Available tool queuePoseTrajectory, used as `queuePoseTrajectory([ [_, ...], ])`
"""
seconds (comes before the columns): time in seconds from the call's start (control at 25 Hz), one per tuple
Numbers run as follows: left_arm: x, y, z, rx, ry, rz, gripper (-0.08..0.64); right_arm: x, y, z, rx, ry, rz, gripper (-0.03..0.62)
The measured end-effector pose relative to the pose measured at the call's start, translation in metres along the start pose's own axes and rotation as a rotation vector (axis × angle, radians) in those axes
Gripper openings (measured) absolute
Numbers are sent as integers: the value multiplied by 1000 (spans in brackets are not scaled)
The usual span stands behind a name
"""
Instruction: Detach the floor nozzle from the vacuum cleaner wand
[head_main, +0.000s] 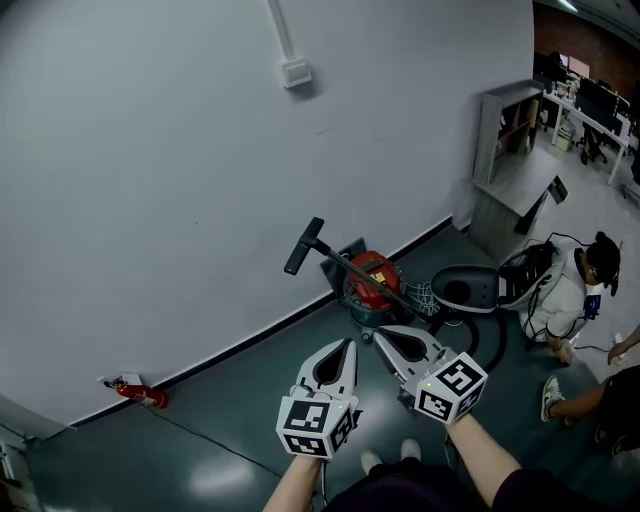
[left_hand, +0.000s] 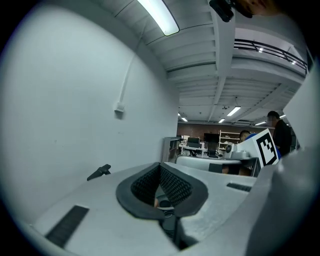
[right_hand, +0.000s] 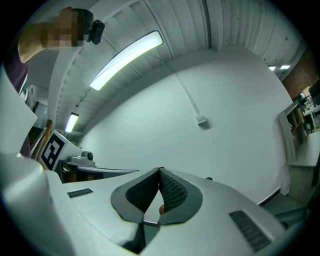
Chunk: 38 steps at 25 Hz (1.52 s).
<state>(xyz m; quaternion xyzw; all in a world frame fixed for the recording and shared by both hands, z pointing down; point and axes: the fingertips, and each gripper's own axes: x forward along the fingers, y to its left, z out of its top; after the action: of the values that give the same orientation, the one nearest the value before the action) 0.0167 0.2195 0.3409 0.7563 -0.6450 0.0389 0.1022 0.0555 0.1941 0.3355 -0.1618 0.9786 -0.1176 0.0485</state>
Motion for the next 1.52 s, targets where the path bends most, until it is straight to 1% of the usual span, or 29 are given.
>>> queuePoseTrajectory([
  [0.16,-5,16,-4,-21,10,9,5,13,9,-7,-16,24,-11,18],
  [0.32,-9,31,-9,-28,18,3,5,23,11,-16,-6,35,-29,18],
  [0.6,2,48,-21,-43,42,-8,5,33,1,-31,12,49,-43,18],
  [0.8,24,67,-25,-57,53,-14,5,52,-24,-36,33,53,-51,18],
  [1.08,71,98,-26,-57,96,-7,5,88,-70,-40,60,65,-52,18],
  [1.28,107,115,-20,-54,114,3,5,111,-103,-40,77,78,-39,18],
  [1.52,146,129,-19,-70,129,24,5,133,-140,-41,97,92,-13,18],
])
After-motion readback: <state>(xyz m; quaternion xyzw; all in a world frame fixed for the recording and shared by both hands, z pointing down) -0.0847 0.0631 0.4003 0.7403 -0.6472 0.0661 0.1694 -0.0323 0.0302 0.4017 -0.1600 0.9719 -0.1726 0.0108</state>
